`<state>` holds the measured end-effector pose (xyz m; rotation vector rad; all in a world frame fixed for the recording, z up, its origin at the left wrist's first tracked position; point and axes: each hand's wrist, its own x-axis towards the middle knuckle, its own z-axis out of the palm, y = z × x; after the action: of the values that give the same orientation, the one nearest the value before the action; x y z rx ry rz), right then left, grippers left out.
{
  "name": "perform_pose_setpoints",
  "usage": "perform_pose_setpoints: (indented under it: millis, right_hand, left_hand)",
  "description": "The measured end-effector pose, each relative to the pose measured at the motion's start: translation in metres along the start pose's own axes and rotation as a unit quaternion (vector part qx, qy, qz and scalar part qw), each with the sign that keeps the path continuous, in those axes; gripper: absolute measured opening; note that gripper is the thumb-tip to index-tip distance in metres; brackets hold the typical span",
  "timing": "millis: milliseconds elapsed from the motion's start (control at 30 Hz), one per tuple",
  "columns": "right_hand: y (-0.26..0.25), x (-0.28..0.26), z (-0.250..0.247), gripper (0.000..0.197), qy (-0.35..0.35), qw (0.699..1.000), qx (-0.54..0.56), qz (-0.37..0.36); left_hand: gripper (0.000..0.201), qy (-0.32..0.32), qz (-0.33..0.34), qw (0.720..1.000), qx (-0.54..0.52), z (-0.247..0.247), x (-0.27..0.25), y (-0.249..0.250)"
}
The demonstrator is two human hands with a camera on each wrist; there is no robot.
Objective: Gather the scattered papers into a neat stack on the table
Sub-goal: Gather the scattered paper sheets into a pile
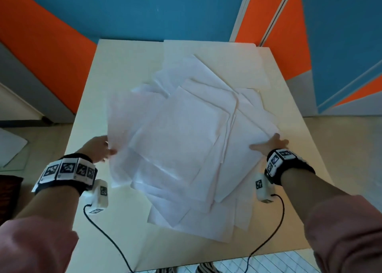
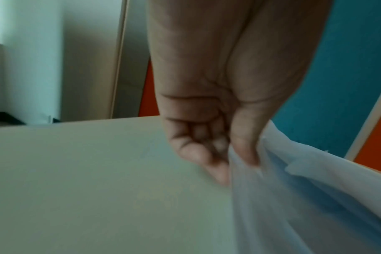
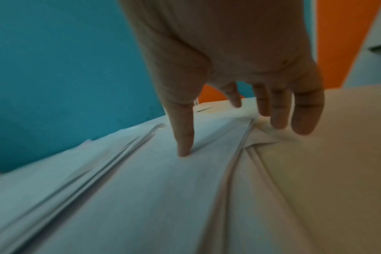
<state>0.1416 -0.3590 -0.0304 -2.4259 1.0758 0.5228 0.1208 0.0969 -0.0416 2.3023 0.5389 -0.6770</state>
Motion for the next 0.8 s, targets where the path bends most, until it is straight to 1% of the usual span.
perform_pose_setpoints:
  millis: [33, 67, 100, 133, 167, 233, 267, 333, 400, 467, 567, 633, 700, 733, 800]
  right_hand:
    - [-0.001, 0.003, 0.0, 0.108, -0.008, 0.999, 0.024, 0.024]
    - [-0.003, 0.007, 0.0, 0.111, -0.01, 0.998, 0.054, 0.04]
    - [-0.005, 0.009, 0.0, 0.11, -0.012, 0.995, 0.091, 0.043]
    - [-0.007, 0.012, 0.001, 0.101, -0.015, 0.991, 0.126, 0.038]
    - [-0.008, 0.014, 0.002, 0.085, -0.013, 0.988, 0.153, 0.024]
    - [-0.008, 0.018, 0.007, 0.05, 0.023, 0.983, 0.181, -0.002]
    - [-0.006, 0.019, 0.008, 0.042, 0.039, 0.981, 0.188, -0.016]
    - [0.0, 0.022, 0.007, 0.036, 0.032, 0.979, 0.198, -0.045]
    - [0.007, 0.026, 0.002, 0.035, -0.001, 0.977, 0.201, -0.064]
    - [0.013, 0.028, -0.002, 0.034, -0.027, 0.976, 0.204, -0.074]
    - [0.01, 0.026, 0.0, 0.033, -0.06, 0.971, 0.207, -0.105]
    - [0.004, 0.023, 0.007, 0.033, -0.081, 0.968, 0.203, -0.123]
    - [-0.002, 0.021, 0.011, 0.036, -0.06, 0.967, 0.213, -0.127]
    - [-0.004, 0.021, 0.011, 0.042, -0.031, 0.969, 0.213, -0.12]
    - [-0.001, 0.023, 0.006, 0.059, 0.044, 0.979, 0.183, -0.083]
  left_hand:
    - [0.045, 0.042, -0.003, 0.998, -0.039, -0.002, 0.004, -0.001]
    - [0.05, 0.075, -0.006, 0.995, -0.067, -0.002, 0.008, 0.002]
    - [0.053, 0.098, -0.001, 0.992, -0.073, 0.0, 0.01, 0.006]
    - [0.054, 0.11, 0.009, 0.993, -0.053, 0.004, 0.01, 0.013]
    - [0.054, 0.116, 0.023, 0.993, -0.026, 0.011, 0.011, 0.02]
    - [0.048, 0.11, 0.041, 0.993, 0.007, 0.025, 0.011, 0.033]
    - [0.044, 0.096, 0.043, 0.994, 0.014, 0.029, 0.01, 0.037]
    - [0.038, 0.07, 0.034, 0.997, 0.019, 0.03, 0.008, 0.037]
    - [0.04, 0.047, 0.01, 0.998, 0.038, 0.025, 0.007, 0.03]
    - [0.042, 0.04, -0.009, 0.998, 0.055, 0.023, 0.005, 0.027]
    - [0.034, 0.013, 0.01, 0.998, 0.056, 0.032, 0.003, 0.041]
    - [0.035, -0.014, 0.021, 0.998, 0.051, 0.042, 0.001, 0.056]
    - [0.039, -0.021, 0.03, 0.999, 0.031, 0.048, 0.005, 0.063]
    - [0.038, -0.021, 0.024, 0.999, 0.005, 0.047, 0.008, 0.063]
    - [0.045, -0.012, -0.023, 0.995, -0.093, 0.033, 0.013, 0.056]
